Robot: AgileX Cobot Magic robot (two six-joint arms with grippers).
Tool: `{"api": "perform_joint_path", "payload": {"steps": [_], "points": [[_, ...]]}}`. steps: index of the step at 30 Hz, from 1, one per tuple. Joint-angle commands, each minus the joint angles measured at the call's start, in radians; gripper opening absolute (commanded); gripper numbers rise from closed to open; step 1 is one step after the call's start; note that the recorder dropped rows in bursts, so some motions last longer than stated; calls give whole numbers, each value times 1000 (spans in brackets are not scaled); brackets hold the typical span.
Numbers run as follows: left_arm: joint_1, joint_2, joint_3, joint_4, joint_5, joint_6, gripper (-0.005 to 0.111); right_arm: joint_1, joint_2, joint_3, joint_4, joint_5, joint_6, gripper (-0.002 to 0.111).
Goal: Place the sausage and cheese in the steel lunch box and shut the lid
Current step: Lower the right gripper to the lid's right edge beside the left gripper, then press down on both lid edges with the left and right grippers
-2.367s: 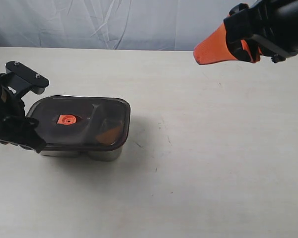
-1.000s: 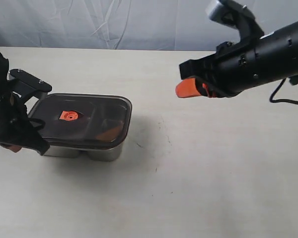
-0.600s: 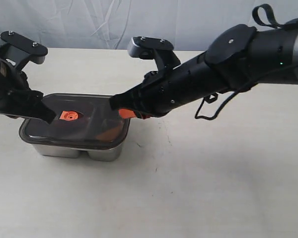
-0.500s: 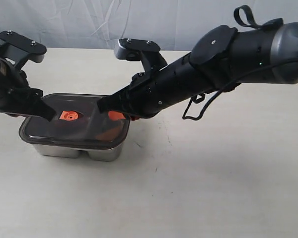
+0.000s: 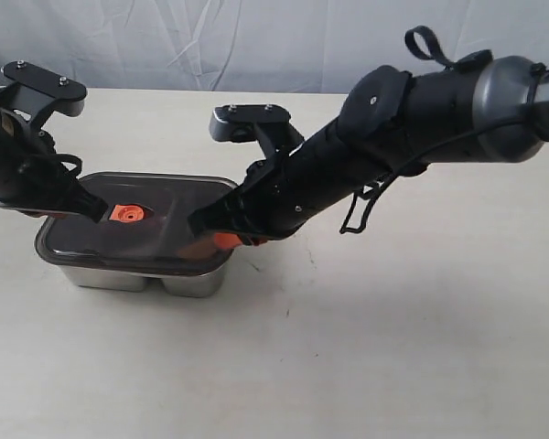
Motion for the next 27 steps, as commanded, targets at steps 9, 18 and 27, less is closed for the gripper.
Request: {"api": "perform_joint_path", "payload": {"steps": [9, 18, 27], "points": [[1, 3, -12, -11, -11, 3, 0, -1, -46, -2, -230, 202, 165, -1], [1, 3, -14, -11, -13, 3, 0, -1, 19, -4, -213, 110, 165, -1], [1, 3, -14, -11, -16, 3, 0, -1, 31, -4, -189, 50, 165, -1]]}}
